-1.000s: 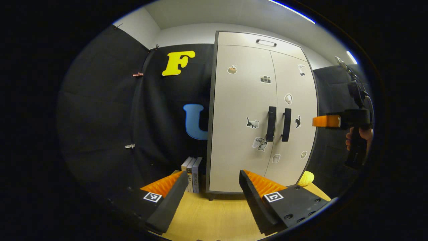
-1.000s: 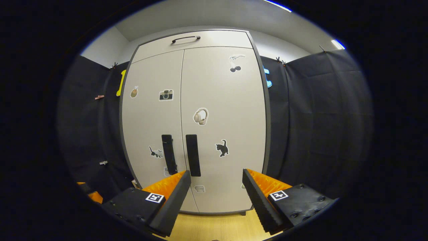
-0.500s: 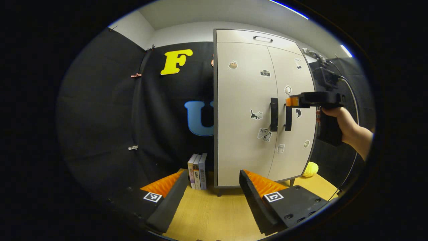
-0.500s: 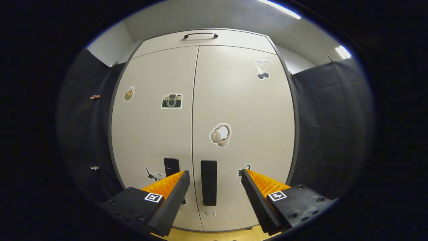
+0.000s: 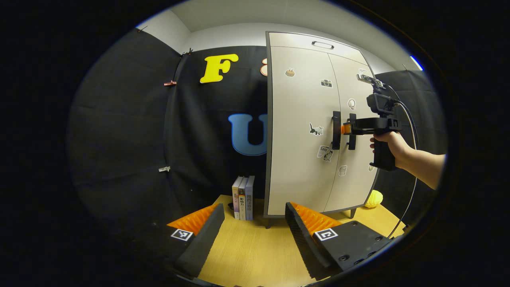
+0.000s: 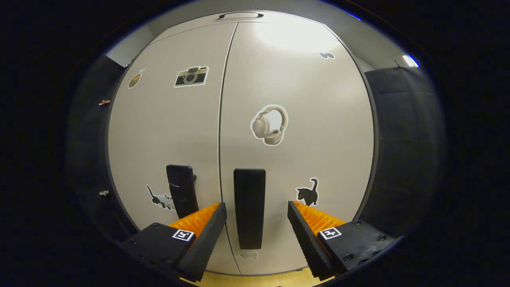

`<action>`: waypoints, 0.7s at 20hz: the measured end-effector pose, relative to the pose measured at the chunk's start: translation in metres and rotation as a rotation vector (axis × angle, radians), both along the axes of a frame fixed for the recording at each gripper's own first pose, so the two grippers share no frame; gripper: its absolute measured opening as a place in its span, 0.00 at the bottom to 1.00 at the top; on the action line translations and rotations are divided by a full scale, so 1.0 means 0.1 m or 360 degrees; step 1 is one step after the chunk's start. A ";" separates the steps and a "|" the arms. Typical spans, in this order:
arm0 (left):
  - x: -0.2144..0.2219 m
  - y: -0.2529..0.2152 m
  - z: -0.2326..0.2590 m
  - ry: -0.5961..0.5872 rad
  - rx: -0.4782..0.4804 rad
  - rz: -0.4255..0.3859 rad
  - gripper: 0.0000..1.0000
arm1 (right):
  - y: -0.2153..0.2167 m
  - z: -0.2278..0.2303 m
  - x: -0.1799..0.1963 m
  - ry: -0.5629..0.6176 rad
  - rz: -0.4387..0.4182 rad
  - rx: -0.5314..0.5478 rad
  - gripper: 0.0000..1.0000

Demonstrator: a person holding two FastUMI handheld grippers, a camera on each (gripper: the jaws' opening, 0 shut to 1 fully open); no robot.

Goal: Open the right door of the double-door shoe cabinet with the right hand, and open the left door with the left hand.

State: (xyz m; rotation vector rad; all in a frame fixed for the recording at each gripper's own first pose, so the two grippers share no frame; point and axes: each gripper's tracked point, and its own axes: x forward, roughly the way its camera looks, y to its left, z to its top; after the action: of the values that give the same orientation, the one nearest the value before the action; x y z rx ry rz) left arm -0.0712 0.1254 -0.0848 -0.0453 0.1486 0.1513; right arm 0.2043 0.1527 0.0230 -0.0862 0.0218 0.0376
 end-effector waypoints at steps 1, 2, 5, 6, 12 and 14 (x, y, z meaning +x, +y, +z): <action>0.00 0.03 -0.04 0.0012 0.0000 0.0006 0.95 | -0.02 0.01 0.01 -0.0010 -0.0021 -0.0026 0.90; -0.01 0.05 -0.07 0.0023 -0.0002 0.0009 0.95 | -0.02 0.01 0.03 -0.0015 -0.0021 -0.0036 0.83; 0.00 0.02 -0.11 0.0032 -0.0025 -0.0017 0.95 | -0.01 -0.11 0.01 0.0081 -0.0005 0.0053 0.61; -0.01 0.01 -0.11 0.0034 -0.0024 -0.0028 0.95 | 0.01 -0.16 0.05 0.0130 0.0008 0.0107 0.56; -0.08 0.00 -0.14 0.0018 -0.0053 -0.0057 0.95 | 0.04 -0.21 0.03 0.0157 0.0032 0.0104 0.37; -0.11 -0.03 -0.19 0.0031 -0.0091 -0.0074 0.95 | 0.04 -0.21 0.03 0.0168 0.0036 0.0140 0.29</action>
State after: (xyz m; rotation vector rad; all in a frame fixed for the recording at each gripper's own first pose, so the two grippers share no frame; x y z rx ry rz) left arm -0.0823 0.1222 -0.1033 -0.0971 0.1732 0.1010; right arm 0.2071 0.1565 0.0016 0.0034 0.1243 0.0658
